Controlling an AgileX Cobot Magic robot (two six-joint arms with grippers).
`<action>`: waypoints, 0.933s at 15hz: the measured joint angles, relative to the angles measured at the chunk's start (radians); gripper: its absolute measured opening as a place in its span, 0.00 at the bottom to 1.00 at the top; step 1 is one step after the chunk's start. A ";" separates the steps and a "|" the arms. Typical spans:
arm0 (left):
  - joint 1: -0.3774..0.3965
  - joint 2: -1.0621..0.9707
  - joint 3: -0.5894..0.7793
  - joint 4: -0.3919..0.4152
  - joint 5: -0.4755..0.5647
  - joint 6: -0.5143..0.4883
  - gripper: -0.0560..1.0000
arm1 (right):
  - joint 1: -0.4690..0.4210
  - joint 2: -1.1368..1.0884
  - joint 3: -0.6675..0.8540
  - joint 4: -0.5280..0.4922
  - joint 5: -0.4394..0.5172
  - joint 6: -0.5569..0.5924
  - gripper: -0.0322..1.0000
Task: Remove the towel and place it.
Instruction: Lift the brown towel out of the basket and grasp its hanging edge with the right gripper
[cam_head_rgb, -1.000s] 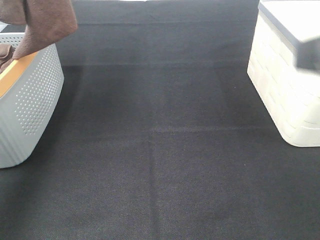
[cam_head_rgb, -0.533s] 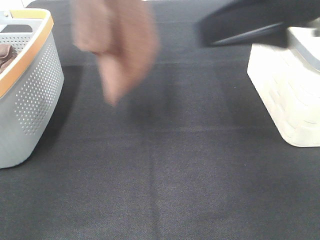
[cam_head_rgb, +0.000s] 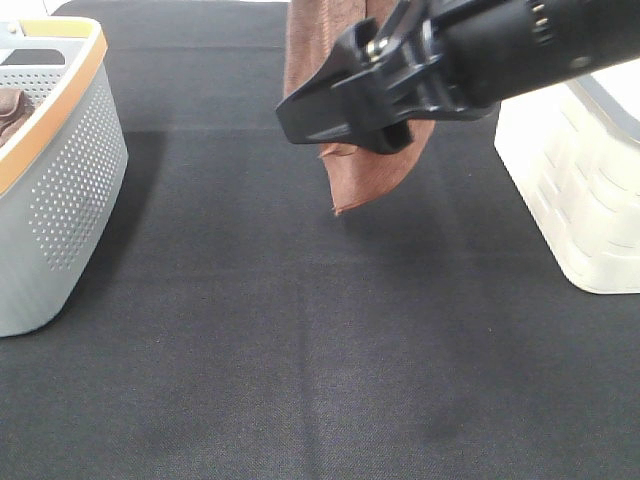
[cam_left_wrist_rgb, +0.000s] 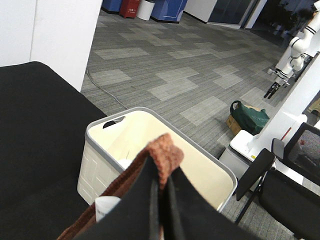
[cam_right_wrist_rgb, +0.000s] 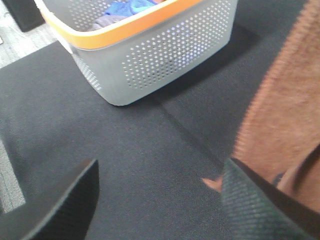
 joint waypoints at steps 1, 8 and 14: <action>-0.005 0.001 0.000 0.001 -0.001 0.001 0.05 | 0.000 0.010 0.000 0.000 -0.017 0.001 0.67; -0.011 0.002 0.000 0.002 -0.022 0.000 0.05 | 0.000 0.056 0.000 0.000 -0.091 0.066 0.76; -0.011 0.002 0.000 0.002 -0.023 0.000 0.05 | 0.000 0.119 0.000 -0.019 -0.137 0.075 0.72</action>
